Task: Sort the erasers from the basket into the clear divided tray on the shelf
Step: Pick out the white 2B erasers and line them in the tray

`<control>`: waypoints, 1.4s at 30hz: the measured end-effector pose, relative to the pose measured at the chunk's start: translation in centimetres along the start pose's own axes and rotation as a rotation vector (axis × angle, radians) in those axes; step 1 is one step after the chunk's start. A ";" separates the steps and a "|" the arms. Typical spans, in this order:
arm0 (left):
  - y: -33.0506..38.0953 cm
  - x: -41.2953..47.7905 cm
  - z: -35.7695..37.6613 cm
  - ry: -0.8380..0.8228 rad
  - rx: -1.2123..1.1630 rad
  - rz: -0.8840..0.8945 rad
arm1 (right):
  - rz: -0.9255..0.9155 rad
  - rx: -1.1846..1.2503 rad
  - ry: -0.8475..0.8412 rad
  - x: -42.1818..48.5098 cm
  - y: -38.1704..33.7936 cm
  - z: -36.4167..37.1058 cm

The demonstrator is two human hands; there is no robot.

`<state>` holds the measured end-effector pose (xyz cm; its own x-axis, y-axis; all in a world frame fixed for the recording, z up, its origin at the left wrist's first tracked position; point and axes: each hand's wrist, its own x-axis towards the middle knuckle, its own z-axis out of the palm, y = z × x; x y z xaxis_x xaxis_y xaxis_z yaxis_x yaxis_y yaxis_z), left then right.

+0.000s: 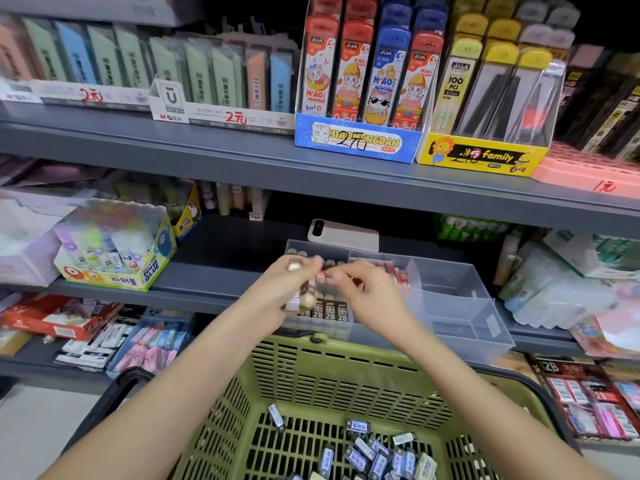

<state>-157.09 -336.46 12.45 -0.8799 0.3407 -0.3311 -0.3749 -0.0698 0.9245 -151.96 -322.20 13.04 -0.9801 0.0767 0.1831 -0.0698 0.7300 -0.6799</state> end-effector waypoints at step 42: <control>0.2 -6.7 -8.1 0.170 -0.715 -0.253 | 0.247 -0.057 -0.093 3.0 -3.5 6.1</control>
<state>-153.59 -346.34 13.38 -0.7536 0.2827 -0.5935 -0.6166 -0.6169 0.4892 -155.80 -328.66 11.61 -0.9791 0.1965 -0.0517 0.1819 0.7339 -0.6544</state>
